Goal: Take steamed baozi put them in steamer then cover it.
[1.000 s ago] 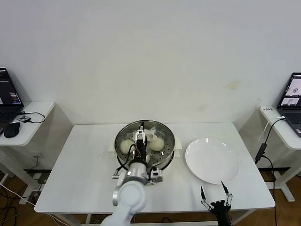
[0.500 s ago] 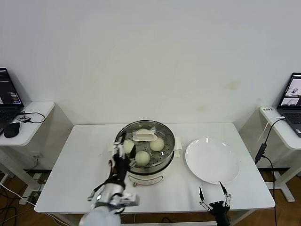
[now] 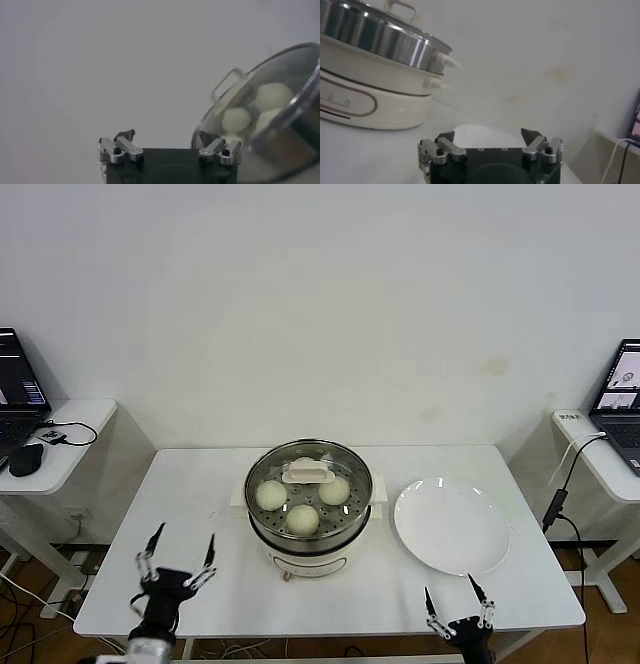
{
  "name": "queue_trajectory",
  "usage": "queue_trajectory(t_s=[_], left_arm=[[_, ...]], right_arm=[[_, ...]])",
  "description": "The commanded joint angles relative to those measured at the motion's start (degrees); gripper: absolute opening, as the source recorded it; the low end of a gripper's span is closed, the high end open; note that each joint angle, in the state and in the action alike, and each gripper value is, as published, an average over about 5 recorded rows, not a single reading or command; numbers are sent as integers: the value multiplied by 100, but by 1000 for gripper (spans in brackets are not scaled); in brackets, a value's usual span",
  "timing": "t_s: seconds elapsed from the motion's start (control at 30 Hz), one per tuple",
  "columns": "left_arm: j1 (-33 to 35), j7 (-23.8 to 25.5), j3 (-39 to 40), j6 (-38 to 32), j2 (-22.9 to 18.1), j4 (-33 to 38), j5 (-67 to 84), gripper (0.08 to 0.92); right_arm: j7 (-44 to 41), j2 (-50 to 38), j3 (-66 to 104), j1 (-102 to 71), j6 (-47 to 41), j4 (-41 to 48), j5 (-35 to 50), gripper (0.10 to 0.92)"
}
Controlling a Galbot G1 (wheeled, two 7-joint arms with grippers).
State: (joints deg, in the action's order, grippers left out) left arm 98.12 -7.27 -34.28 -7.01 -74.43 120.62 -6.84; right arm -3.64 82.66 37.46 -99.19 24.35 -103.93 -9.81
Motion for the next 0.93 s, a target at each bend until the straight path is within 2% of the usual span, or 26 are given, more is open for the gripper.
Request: queue_trajectory(t_s=[0.03, 0.4, 0.93], left_arm=[[907, -67, -678, -833, -39, -278, 3109, 823], [969, 195, -634, -858, -146, -456, 2547, 823], [950, 374, -668, -894, -139, -536, 2166, 823]], right_arm=[[-370, -473, -41, -407, -619, -581, 1185, 823], [-472, -494, -95, -506, -747, -740, 1262, 823], [-416, -381, -170, -494, -678, -661, 897, 823]])
